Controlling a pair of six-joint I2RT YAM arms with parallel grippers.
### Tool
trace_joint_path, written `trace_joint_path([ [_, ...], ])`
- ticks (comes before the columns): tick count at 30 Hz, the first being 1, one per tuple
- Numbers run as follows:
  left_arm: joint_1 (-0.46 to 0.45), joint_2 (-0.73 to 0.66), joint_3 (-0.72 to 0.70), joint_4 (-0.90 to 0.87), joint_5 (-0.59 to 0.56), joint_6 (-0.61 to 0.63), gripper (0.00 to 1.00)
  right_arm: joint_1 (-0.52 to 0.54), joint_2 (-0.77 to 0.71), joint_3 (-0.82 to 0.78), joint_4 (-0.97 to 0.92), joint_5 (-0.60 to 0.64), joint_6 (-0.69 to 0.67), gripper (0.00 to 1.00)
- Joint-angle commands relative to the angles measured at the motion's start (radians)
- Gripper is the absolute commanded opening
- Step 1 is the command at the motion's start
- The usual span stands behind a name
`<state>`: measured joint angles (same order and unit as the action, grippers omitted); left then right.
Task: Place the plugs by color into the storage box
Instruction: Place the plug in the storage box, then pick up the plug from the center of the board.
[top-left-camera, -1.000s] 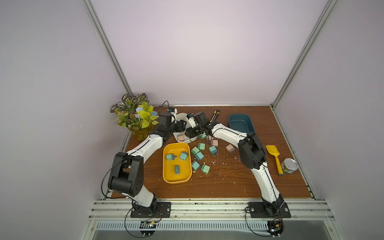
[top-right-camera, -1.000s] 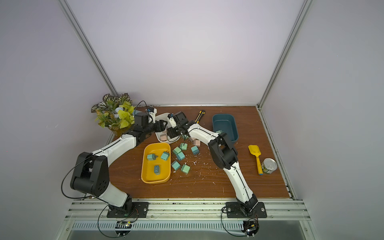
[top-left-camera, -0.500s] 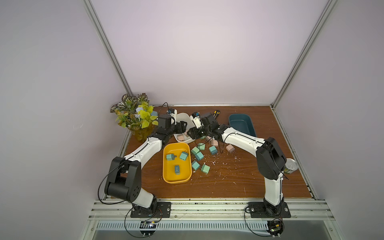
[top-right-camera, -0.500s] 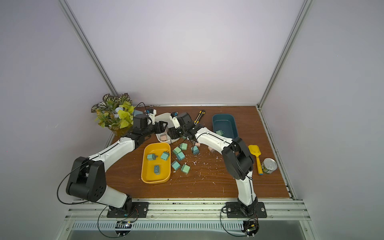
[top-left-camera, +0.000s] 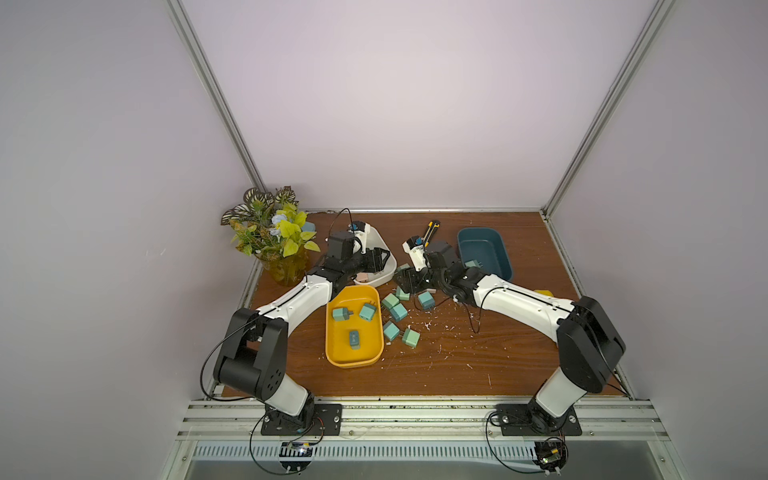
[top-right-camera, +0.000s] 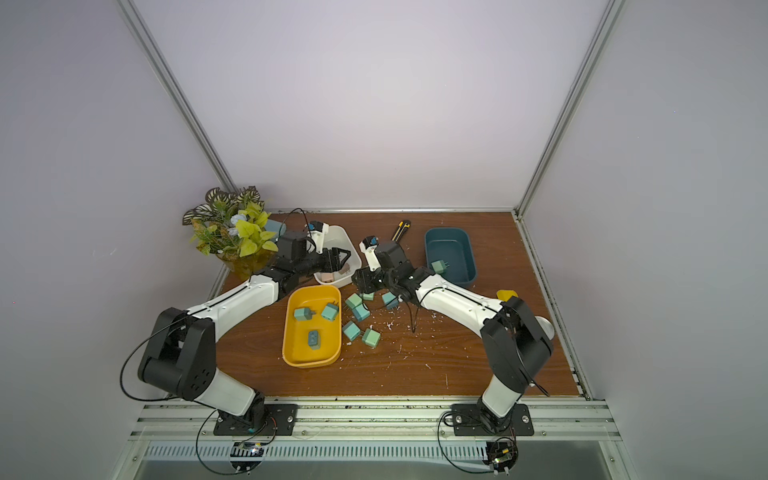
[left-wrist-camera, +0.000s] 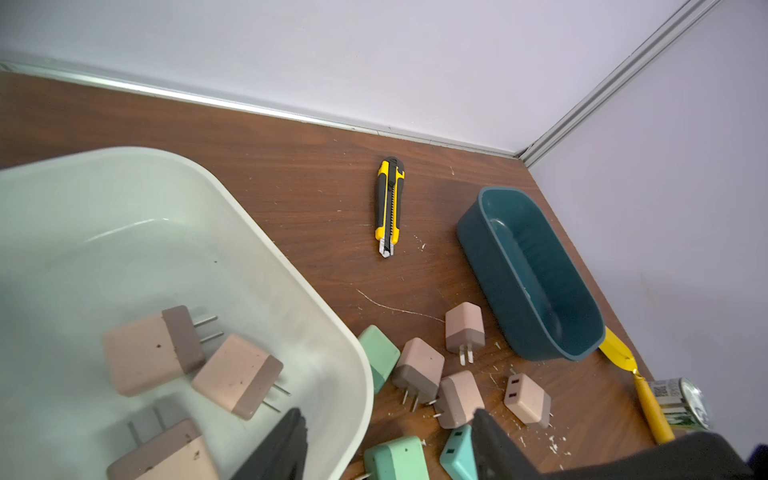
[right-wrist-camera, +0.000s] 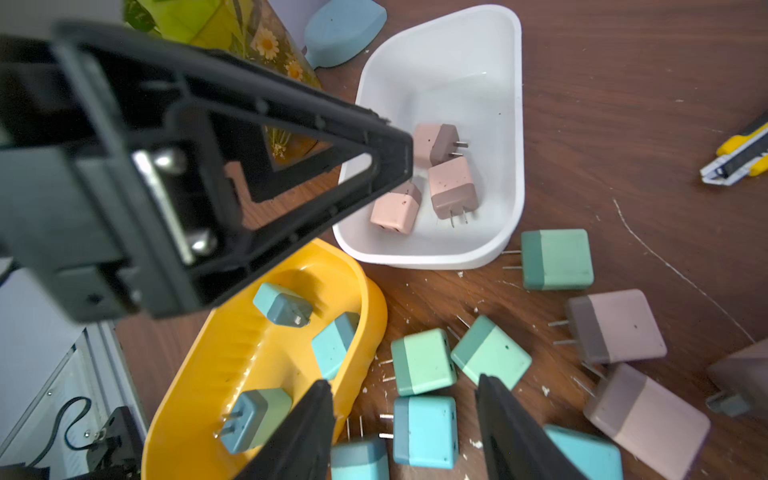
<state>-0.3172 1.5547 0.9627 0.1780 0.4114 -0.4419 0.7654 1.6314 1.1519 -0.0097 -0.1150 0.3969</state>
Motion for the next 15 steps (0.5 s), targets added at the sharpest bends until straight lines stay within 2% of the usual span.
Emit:
trace_joint_path([
  [1,-0.03,0.013,-0.015,0.06,0.069,-0.031,0.64,0.0,-0.07,-0.057,0.043,0.054,0.039,0.62],
  [7,-0.097,0.012,-0.004,0.031,0.066,0.016,0.64,0.0,-0.118,-0.102,-0.01,0.104,0.042,0.62],
  [15,-0.194,0.02,0.099,-0.189,-0.038,0.217,0.65,0.004,-0.204,-0.264,0.053,0.075,0.098,0.57],
])
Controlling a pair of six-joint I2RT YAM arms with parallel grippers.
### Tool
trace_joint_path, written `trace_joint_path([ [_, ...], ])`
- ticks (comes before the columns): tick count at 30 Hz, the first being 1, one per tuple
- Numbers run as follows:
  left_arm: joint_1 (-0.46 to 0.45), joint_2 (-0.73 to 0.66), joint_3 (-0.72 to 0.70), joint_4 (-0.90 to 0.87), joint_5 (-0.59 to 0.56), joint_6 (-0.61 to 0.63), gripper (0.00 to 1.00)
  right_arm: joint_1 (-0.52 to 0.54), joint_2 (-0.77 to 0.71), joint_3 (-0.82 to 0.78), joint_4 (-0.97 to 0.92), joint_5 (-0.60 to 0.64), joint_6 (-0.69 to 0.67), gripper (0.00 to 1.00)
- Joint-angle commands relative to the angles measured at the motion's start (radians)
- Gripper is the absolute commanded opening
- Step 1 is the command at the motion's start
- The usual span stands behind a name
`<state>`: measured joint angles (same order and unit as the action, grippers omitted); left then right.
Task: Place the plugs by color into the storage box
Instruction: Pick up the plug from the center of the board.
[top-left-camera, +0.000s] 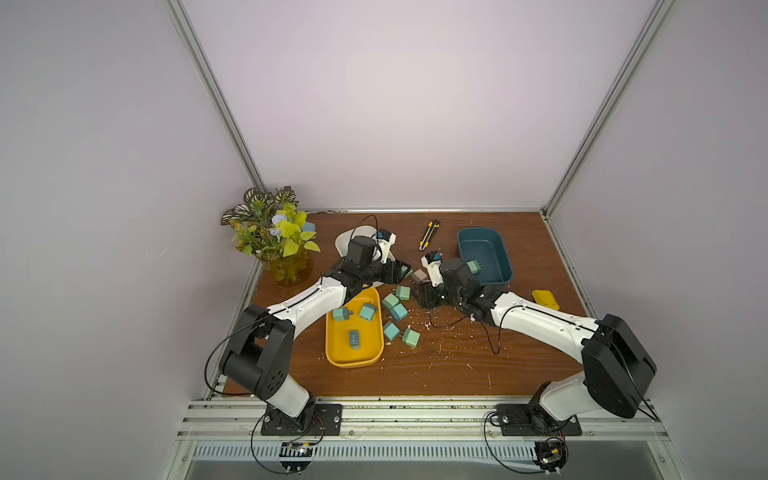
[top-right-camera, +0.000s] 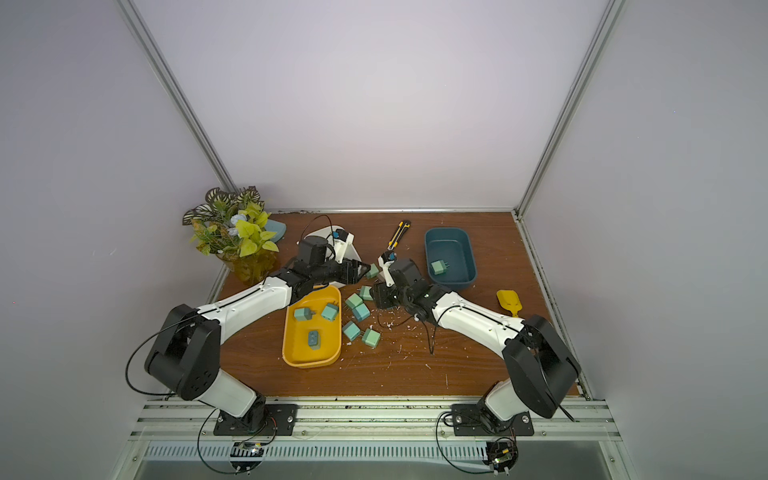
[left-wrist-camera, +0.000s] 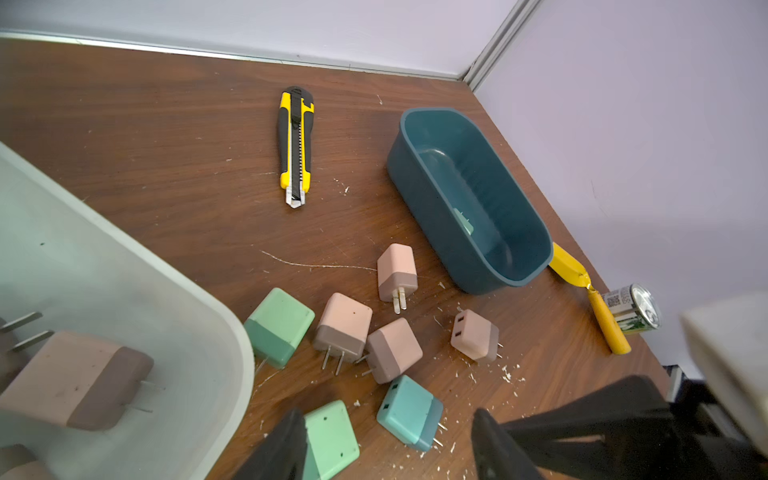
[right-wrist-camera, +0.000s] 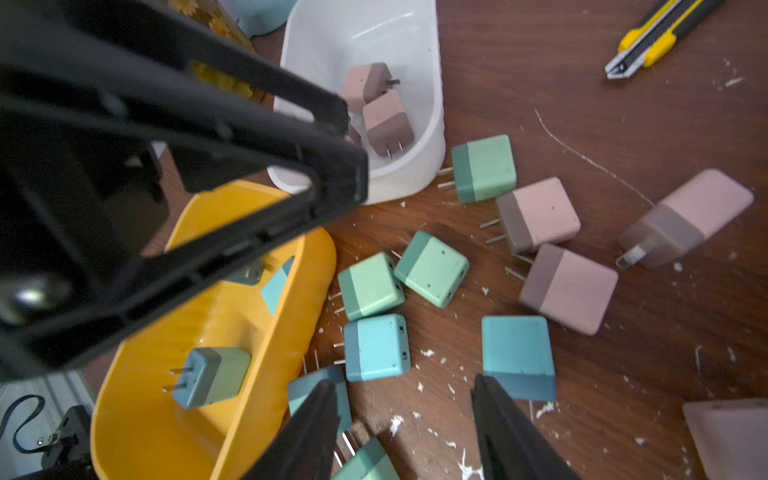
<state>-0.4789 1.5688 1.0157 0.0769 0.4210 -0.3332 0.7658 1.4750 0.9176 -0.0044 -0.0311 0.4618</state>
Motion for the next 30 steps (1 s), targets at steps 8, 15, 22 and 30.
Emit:
trace_joint_path([
  [8,-0.164,-0.138,-0.038,-0.129,-0.203,0.393,0.7,0.072,-0.091,-0.064,-0.09,0.059,-0.062,0.58],
  [15,-0.164,-0.339,-0.234,-0.099,-0.194,0.405,0.73,0.162,-0.145,-0.146,-0.051,0.034,-0.153,0.6],
  [22,-0.164,-0.521,-0.385,-0.172,-0.277,0.455,0.76,0.178,-0.127,-0.206,0.039,0.014,-0.224,0.62],
  [30,-0.164,-0.575,-0.496,-0.124,-0.254,0.461,0.77,0.191,-0.033,-0.173,0.043,0.033,-0.292,0.65],
])
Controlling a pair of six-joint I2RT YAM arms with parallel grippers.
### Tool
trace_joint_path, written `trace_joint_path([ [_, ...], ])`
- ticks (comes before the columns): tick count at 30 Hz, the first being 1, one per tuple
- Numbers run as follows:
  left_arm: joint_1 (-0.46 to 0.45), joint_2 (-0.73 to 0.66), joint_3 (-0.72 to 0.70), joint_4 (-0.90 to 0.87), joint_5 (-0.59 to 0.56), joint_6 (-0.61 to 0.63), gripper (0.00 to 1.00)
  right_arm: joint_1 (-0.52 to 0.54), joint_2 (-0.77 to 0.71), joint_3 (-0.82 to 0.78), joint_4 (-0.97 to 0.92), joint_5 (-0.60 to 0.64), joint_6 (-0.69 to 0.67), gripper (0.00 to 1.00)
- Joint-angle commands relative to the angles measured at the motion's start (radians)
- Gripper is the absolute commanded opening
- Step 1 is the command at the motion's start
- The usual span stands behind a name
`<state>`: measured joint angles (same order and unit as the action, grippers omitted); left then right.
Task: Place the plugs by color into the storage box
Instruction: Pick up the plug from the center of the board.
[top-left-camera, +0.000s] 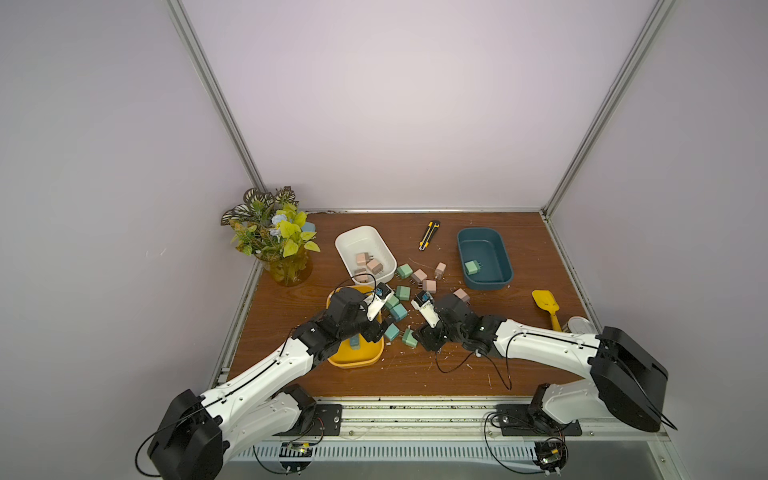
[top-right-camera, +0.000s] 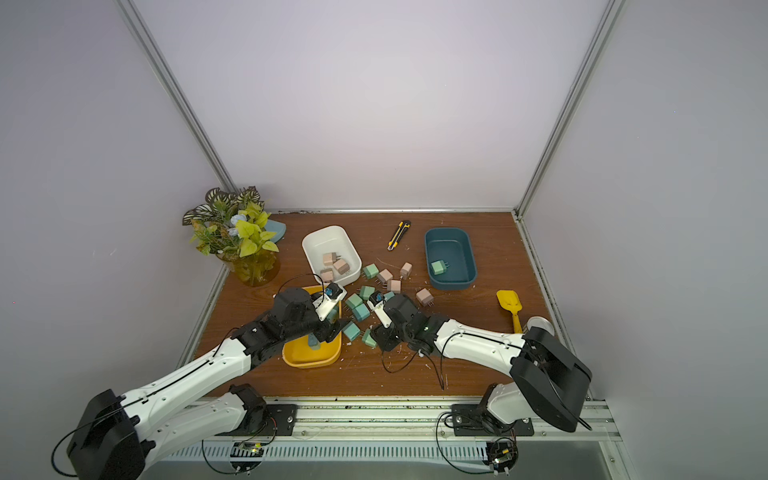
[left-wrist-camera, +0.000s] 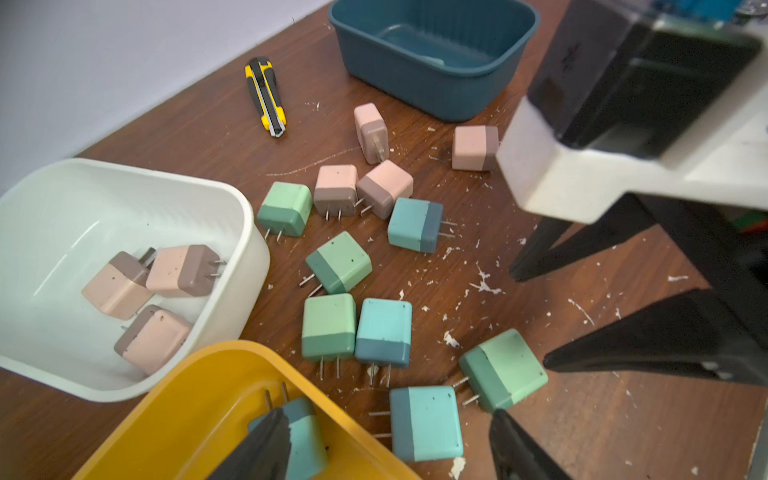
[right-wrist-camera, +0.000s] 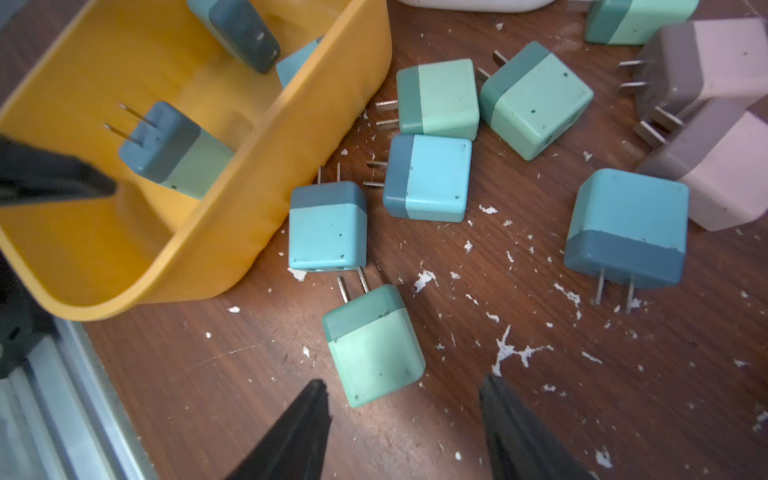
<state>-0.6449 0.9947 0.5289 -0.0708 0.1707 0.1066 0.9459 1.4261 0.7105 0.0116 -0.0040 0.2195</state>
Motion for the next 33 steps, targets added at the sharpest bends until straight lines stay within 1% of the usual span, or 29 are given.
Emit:
trace_joint_path([
  [1,0.002,0.008,-0.005,0.024,-0.006,0.025,0.77,0.013,0.026,0.035,0.037,0.009,-0.055,0.66],
  [8,0.002,0.083,0.036,0.006,-0.02,0.025,0.77,0.016,0.102,0.047,0.109,-0.013,-0.052,0.68],
  [13,0.002,0.109,0.04,0.0,0.007,0.018,0.77,0.024,0.135,0.068,0.107,-0.011,-0.071,0.68],
  [22,0.002,0.118,0.046,0.002,0.012,0.021,0.78,0.031,0.143,0.043,0.137,-0.043,-0.09,0.68],
  [27,0.002,0.113,0.044,0.0,0.01,0.029,0.78,0.039,0.158,0.032,0.142,-0.043,-0.086,0.66],
  [33,0.002,0.11,0.042,-0.005,-0.019,0.039,0.79,0.04,0.183,0.044,0.118,-0.039,-0.1,0.64],
])
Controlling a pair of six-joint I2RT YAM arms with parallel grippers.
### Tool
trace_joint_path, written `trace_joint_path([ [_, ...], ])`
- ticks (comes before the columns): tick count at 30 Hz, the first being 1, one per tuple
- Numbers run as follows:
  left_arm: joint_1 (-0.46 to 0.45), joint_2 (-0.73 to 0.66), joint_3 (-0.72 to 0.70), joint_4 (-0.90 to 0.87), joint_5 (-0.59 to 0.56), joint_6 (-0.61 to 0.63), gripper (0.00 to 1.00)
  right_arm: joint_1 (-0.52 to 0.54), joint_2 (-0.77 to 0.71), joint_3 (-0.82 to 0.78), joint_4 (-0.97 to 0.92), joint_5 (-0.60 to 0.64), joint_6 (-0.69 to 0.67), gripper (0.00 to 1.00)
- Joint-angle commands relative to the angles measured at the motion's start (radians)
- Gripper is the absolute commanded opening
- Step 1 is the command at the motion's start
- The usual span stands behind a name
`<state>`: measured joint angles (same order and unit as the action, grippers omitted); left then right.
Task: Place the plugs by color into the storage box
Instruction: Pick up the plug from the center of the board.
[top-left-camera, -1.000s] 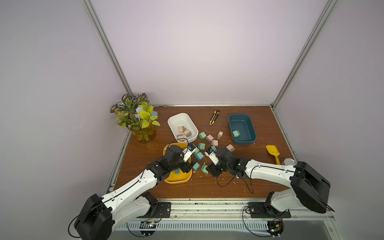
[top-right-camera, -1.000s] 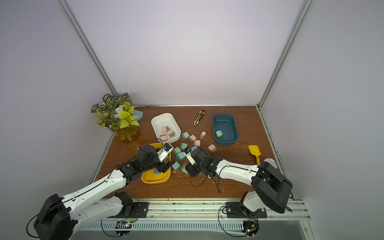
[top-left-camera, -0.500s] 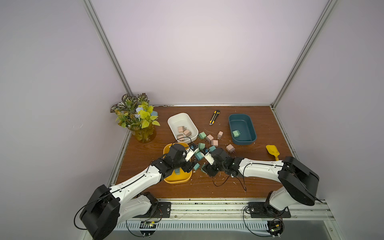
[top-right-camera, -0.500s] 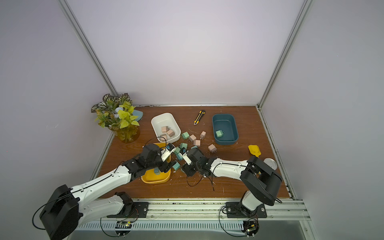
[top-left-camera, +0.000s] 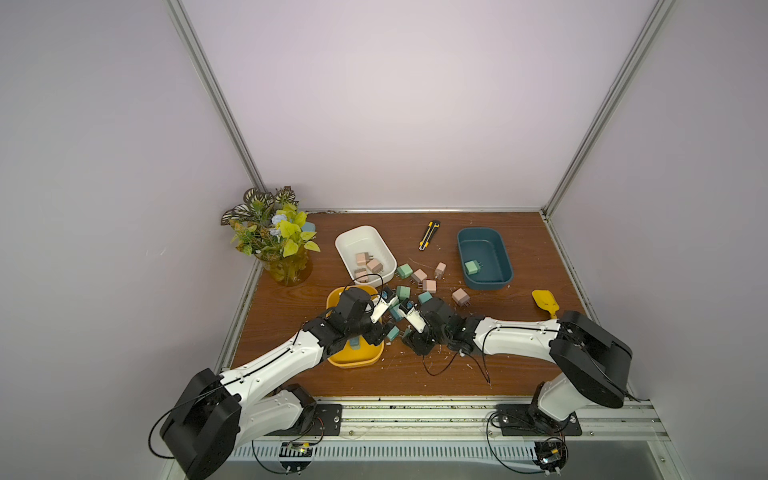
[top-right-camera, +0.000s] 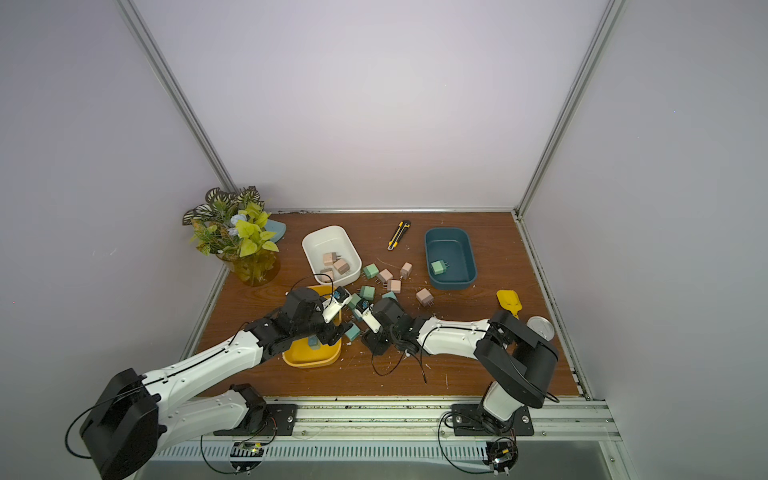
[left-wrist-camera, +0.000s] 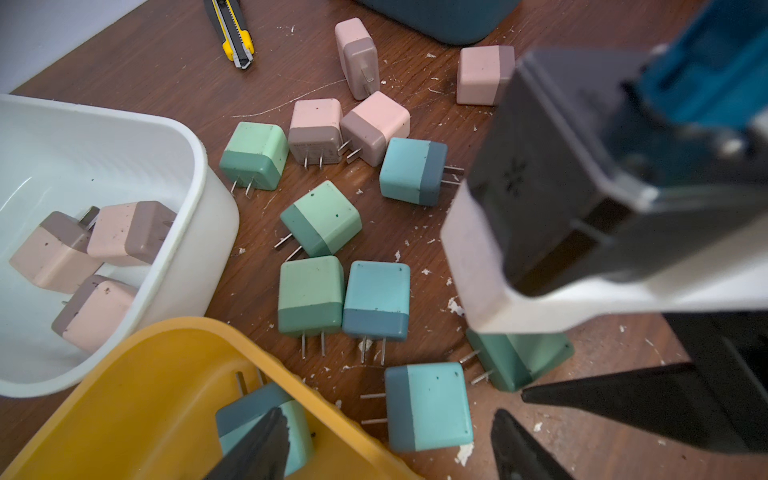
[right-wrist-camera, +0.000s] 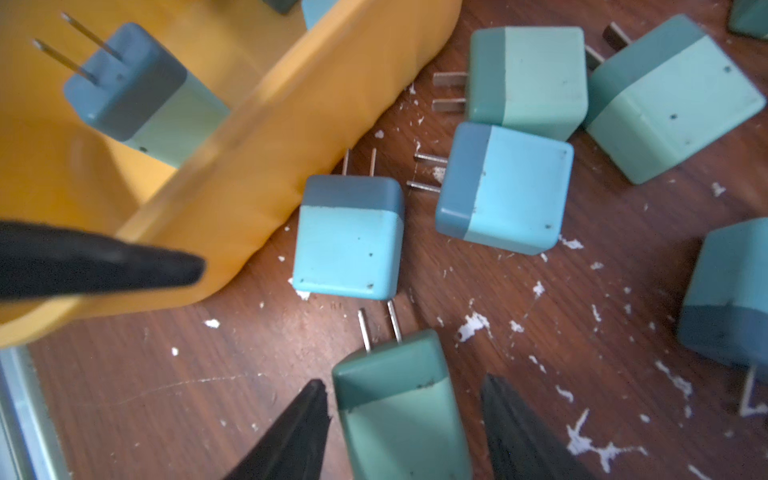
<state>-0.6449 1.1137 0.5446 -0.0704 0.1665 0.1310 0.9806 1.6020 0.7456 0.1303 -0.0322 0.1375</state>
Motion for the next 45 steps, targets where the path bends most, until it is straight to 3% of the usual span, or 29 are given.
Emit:
trace_joint_path([
  [1,0.002,-0.006,0.027,-0.003,-0.008,0.013,0.79,0.007,0.01,0.01,-0.006,-0.005,-0.013,0.64],
  [9,0.002,0.044,0.054,-0.005,0.048,-0.024,0.81,0.036,-0.024,-0.009,0.002,0.03,0.046,0.54],
  [10,0.002,0.051,0.061,-0.012,0.05,-0.028,0.94,0.043,-0.034,-0.011,0.005,0.032,0.052,0.52],
  [11,0.002,0.057,0.066,-0.016,0.05,-0.03,0.99,0.046,-0.041,-0.015,0.007,0.036,0.055,0.51],
  [26,0.002,0.058,0.076,-0.008,0.033,-0.018,0.99,0.064,-0.052,-0.068,0.072,0.107,0.105,0.43],
  [45,0.002,0.019,0.083,0.038,0.074,-0.053,0.99,0.058,-0.29,-0.192,0.056,0.254,0.119,0.4],
])
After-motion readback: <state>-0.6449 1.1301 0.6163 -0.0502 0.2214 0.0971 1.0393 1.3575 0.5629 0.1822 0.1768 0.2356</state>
